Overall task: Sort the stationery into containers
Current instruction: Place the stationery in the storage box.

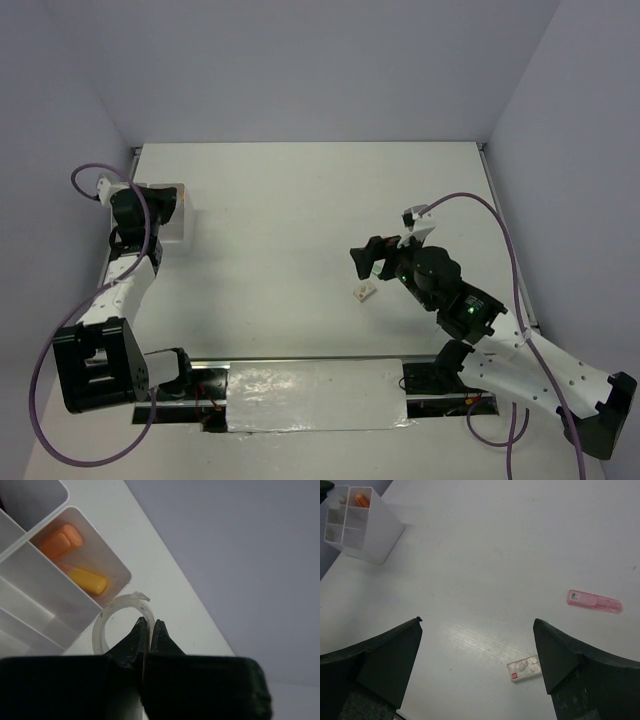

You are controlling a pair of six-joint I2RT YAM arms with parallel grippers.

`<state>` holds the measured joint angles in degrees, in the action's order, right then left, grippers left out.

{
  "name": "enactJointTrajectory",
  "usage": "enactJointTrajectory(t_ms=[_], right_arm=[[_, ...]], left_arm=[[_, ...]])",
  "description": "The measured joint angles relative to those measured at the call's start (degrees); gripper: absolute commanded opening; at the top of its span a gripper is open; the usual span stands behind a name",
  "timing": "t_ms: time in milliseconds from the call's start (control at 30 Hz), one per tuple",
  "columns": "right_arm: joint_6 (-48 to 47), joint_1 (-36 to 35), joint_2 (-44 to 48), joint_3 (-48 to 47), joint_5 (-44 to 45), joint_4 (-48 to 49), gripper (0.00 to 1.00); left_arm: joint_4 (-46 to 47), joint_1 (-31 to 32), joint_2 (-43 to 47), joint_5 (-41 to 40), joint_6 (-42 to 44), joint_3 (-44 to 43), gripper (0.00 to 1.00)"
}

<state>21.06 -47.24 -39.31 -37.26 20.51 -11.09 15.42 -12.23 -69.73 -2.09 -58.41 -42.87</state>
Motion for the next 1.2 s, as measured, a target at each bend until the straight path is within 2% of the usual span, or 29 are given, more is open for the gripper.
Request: enactJointTrajectory(t_ms=[100,267,467,633,967,1033,1133,1200], right_arm=[[-0.59,0.00,-0.09,0.44,-0.87,0.98,1.00],[-1.20,0.02,-0.46,0.59,-1.73,1.64,1.00],[-1.46,0.02,-1.07,1.09,-2.36,2.58,1.00],[-1.68,0.04,-1.81,1.16,-3.02,2.99,1.00],[-2.27,0.04,-2.03,1.20,-3.69,3.21,1.00],[-2.38,0.04,-2.25,1.20,-3.87,3.52,1.00],[-2.54,0.04,-2.75,1.20,-4.24,3.93,1.00],[-2.60,0.04,-3.21,1.20,-4.61,4.07,1.00]], left_arm=[[6.03,-0.87,0.07,0.96,-3.21,3.23,0.07],[15.32,-3.02,-2.16,2.05,-6.45,6.84,0.10],[20.02,-4.11,-4.26,2.03,-7.93,8.96,0.12],[23.65,-4.55,-7.21,2.05,-8.31,9.51,0.22],[31.19,-5.38,-14.62,2.54,-9.44,10.45,0.25],[31.91,-5.38,-14.97,2.67,-9.40,10.93,0.29],[32.68,-5.38,-14.75,2.62,-9.35,11.67,0.42],[32.68,-5.38,-14.51,2.56,-9.27,12.17,0.44]])
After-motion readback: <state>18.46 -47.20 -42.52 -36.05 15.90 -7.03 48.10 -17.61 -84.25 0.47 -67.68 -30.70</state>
